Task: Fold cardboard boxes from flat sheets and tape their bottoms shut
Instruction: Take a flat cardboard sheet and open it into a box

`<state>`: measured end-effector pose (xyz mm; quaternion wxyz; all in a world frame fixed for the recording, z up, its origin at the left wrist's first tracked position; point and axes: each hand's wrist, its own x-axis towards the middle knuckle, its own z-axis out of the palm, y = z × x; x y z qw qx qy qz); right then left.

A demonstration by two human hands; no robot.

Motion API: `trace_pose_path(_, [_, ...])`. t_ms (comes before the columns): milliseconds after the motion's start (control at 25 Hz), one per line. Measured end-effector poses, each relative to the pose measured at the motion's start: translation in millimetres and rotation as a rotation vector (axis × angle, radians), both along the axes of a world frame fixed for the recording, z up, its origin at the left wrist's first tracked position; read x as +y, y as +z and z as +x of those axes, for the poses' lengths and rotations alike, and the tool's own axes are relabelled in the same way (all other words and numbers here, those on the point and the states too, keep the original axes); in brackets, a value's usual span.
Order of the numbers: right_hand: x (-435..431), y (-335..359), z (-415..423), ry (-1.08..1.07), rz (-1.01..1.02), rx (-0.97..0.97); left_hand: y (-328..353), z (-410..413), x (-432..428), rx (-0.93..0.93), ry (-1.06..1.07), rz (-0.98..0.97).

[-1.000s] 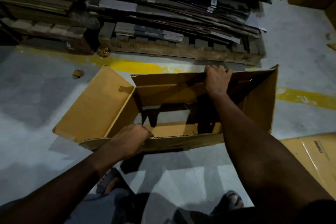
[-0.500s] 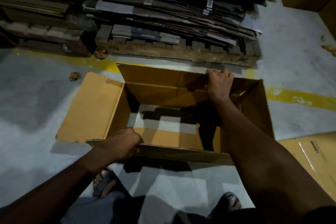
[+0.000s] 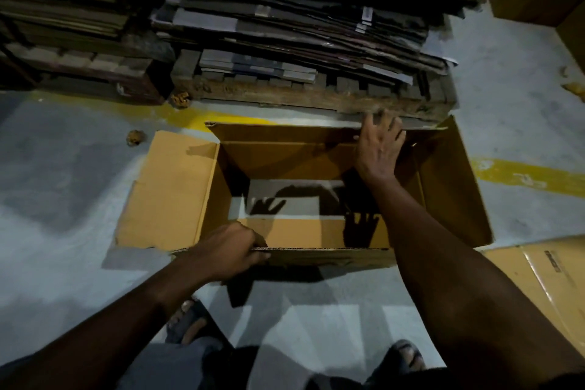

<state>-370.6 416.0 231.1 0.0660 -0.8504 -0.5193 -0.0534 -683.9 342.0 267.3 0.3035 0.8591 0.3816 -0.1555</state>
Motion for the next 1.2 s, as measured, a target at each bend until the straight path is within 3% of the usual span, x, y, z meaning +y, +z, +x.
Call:
trace_pose_path(160, [-6,8,-3,0.103,0.006,-0.032,9,-26,25,-0.023,0.197,-0.119])
trace_pose_path(280, [6,10,-12,0.170,0.037,0.029,-8,-82,78,-0.033,0.607,0.116])
trace_pose_path(360, [19,10,-24,0.175,0.059,0.055,-26,-116,96,0.071,0.824,0.136])
trace_pose_path(440, [30,7,-37,0.167,0.035,0.057,-45,-127,93,0.231,0.912,0.016])
trace_pose_path(520, [34,-2,-47,0.157,0.022,0.073,-60,-129,84,0.304,0.893,-0.089])
trace_pose_path(800, [29,-24,-45,0.218,-0.019,0.056,-80,-161,92,0.194,1.101,-0.179])
trace_pose_path(1000, [19,-44,-63,0.273,-0.282,0.300,-51,-153,95,0.211,0.983,0.258])
trace_pose_path(1120, [4,-57,-72,0.265,-0.357,0.392,-22,-123,99,0.006,0.835,0.311])
trace_pose_path(1200, [-4,-60,-75,0.229,-0.351,0.437,-9,-102,99,-0.021,0.737,0.302])
